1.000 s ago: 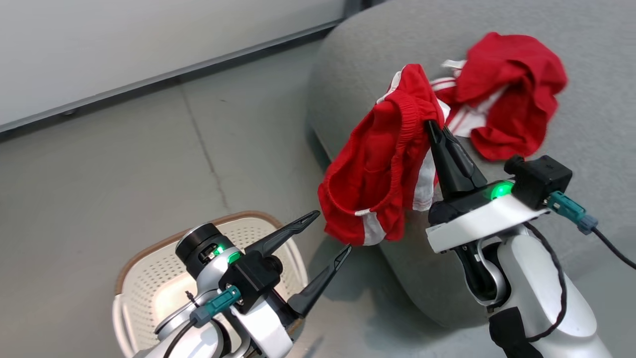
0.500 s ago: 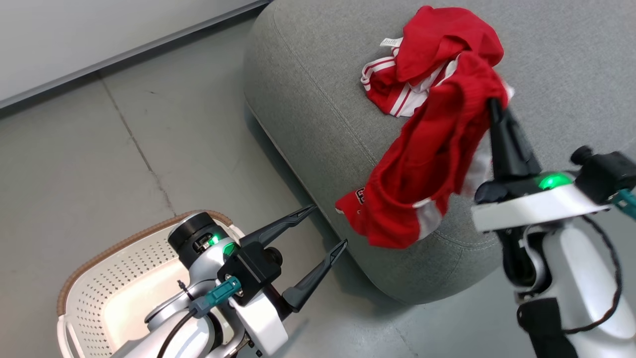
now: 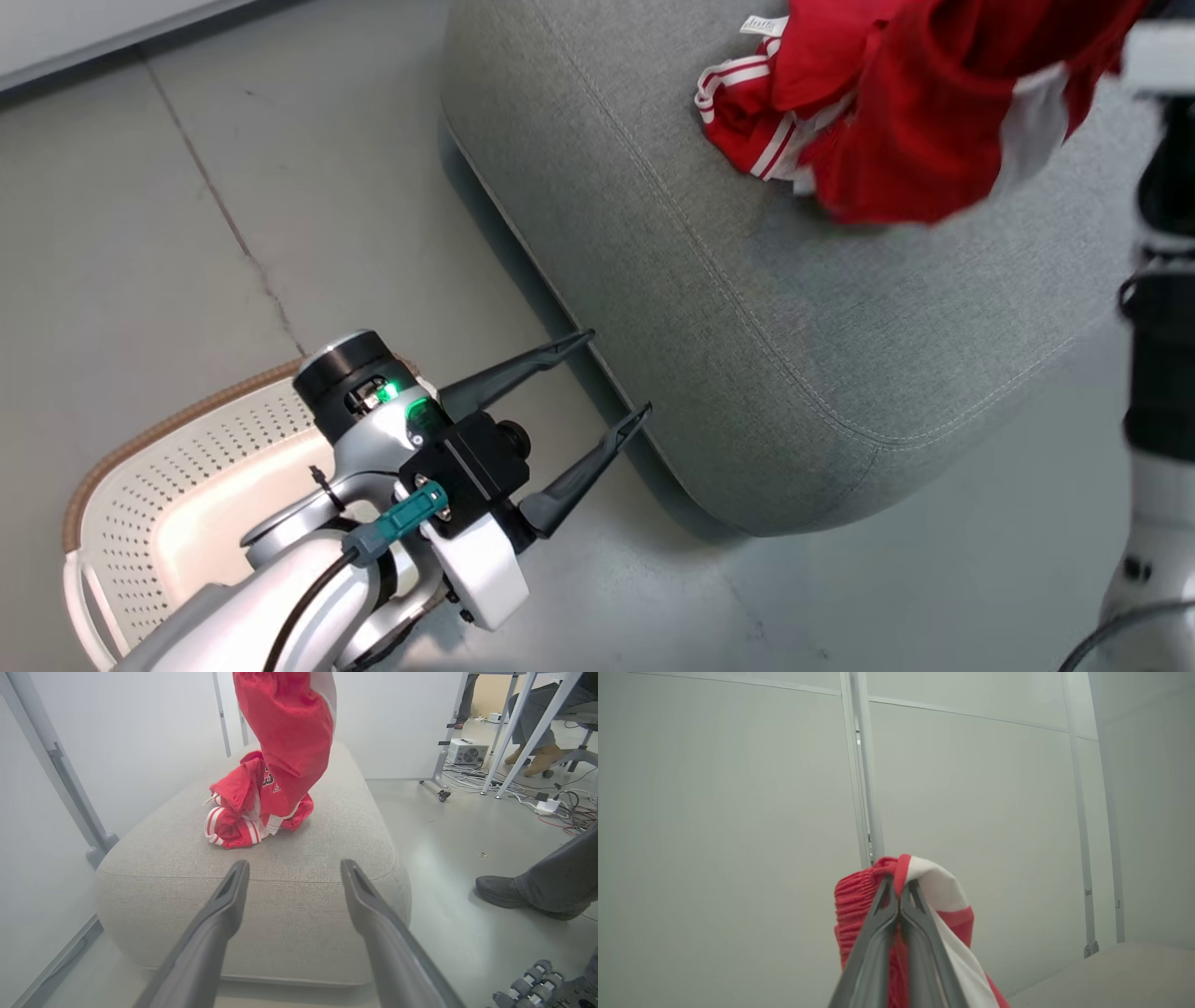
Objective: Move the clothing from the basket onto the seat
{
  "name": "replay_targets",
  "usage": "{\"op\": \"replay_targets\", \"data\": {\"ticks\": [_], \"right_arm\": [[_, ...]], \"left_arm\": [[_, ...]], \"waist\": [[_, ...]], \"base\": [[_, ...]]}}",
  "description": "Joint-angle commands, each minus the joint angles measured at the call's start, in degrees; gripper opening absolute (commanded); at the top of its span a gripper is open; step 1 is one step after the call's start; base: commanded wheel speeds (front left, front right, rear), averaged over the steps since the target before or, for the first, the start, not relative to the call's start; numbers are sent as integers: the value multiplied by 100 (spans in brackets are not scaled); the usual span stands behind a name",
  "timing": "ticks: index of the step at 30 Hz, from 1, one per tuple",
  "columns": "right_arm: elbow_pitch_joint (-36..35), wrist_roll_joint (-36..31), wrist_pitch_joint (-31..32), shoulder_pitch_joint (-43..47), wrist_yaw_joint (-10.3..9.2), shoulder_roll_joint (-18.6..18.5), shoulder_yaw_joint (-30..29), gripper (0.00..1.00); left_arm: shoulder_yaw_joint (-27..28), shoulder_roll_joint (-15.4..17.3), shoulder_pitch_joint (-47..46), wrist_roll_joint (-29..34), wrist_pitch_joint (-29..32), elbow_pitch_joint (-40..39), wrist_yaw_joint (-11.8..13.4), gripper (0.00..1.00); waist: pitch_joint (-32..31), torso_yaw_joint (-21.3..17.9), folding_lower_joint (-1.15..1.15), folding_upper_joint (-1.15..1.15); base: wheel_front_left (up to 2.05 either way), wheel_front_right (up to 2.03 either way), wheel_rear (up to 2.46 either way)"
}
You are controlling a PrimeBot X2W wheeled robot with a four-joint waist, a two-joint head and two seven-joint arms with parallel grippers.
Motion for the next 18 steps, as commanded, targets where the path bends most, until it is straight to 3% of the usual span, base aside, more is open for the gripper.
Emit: {"op": "replay_targets", "data": {"ticks": [1, 7, 18], "right_arm": [[150, -77, -14, -286, 12, -129, -183, 0], [818, -225, -14, -1210, 13, -604, -867, 0], [1924, -247, -13, -1346, 13, -713, -1161, 0]], "left_arm": [[28, 42, -130, 70, 47, -87, 11, 100], [-1, 185, -416, 200, 173, -379, -21, 100], [-128, 432, -1005, 415, 410, -718, -63, 100]], "waist": [[177, 38, 0, 0], [742, 383, 0, 0], [1784, 701, 0, 0]], "base": [[0, 0, 0], [0, 0, 0], [0, 0, 0]]}}
